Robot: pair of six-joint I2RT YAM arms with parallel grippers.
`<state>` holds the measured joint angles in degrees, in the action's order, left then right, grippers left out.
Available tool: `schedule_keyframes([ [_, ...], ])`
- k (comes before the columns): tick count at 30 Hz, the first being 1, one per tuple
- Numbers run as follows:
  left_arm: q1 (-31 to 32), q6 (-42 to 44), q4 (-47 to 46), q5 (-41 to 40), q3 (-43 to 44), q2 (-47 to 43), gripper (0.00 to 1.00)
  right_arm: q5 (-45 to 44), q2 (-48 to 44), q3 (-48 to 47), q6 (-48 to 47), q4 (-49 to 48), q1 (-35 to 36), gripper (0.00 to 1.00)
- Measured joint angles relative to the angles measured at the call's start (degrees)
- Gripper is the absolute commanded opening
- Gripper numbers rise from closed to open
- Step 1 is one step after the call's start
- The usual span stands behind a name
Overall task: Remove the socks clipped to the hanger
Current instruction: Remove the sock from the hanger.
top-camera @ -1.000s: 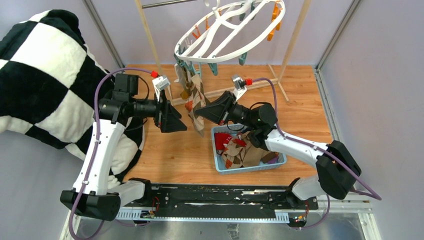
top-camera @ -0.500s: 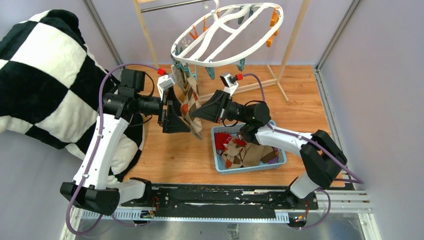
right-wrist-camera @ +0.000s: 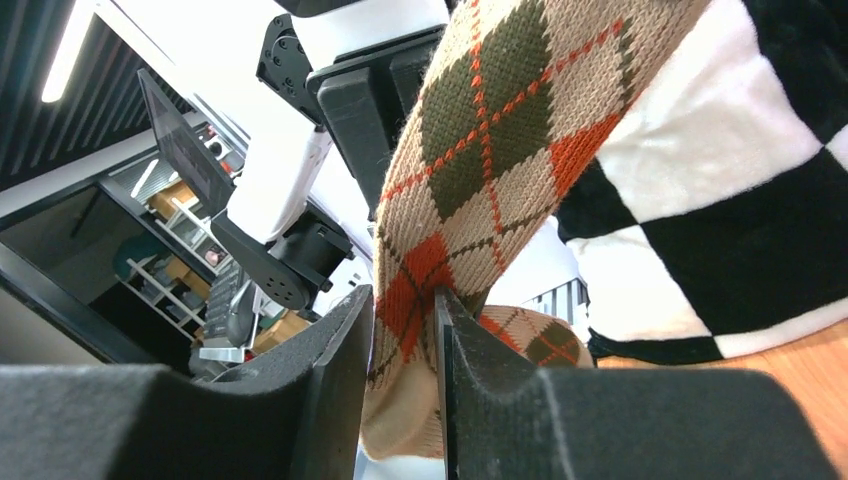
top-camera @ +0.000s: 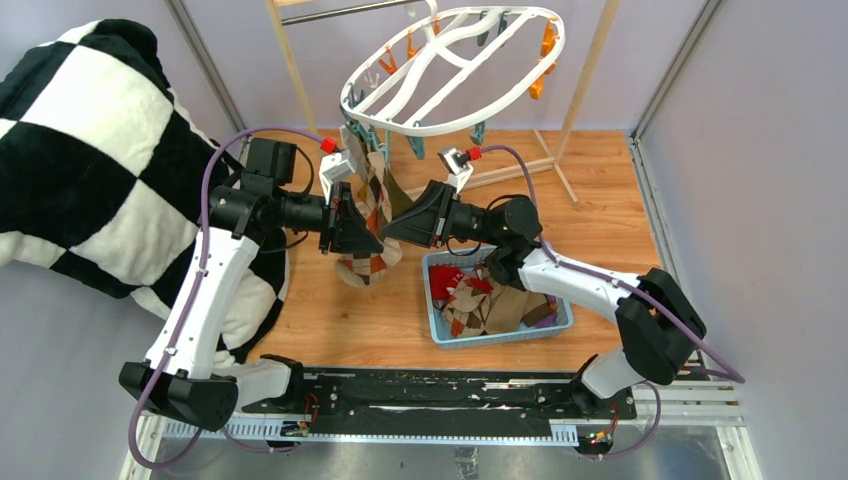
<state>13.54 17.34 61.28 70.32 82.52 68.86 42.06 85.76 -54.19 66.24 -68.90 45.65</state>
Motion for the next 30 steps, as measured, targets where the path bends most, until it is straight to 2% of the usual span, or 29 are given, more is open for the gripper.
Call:
schedule_keyframes([
  [4, 0.9, 0.2, -0.2, -2.7, 0.0, -0.4, 0.0, -2.0, -2.8, 0.1, -3.7, 5.8, 0.0, 0.51],
  [6, 1.0, 0.2, -0.2, -4.0, 0.0, -0.9, 0.0, -4.7, -5.7, 0.2, -7.5, 11.5, 0.2, 0.66],
  [8, 1.2, 0.2, -0.2, -5.1, 0.0, -1.4, 0.0, -10.9, -10.4, 0.1, -13.7, 21.0, 1.3, 0.75],
  [9, 1.3, 0.2, -0.2, -5.6, 0.0, -1.7, 0.0, -15.0, -12.6, 0.1, -16.9, 24.8, 2.3, 0.76],
  [11, 1.4, 0.2, -0.2, -6.5, -0.1, -2.4, 0.0, -22.7, -16.7, -0.3, -23.6, 31.3, 5.3, 0.77],
  [14, 1.8, 0.1, -0.3, -7.9, -0.2, -2.9, 0.0, -32.5, -18.5, -3.3, -31.4, 36.1, 8.9, 0.77],
  [20, 3.8, -1.7, -1.0, -12.1, -0.2, -2.3, 0.0, -52.0, -12.3, -11.7, -45.9, 40.5, 14.5, 0.73],
  [25, 4.6, -2.6, -1.3, -14.1, -0.2, -1.6, 0.0, -60.6, -5.0, -17.5, -54.7, 42.1, 17.1, 0.67],
  [30, 4.8, -2.7, -1.4, -14.8, 0.0, -1.6, 0.0, -64.7, 0.0, -23.3, -60.0, 42.6, 16.9, 0.6],
])
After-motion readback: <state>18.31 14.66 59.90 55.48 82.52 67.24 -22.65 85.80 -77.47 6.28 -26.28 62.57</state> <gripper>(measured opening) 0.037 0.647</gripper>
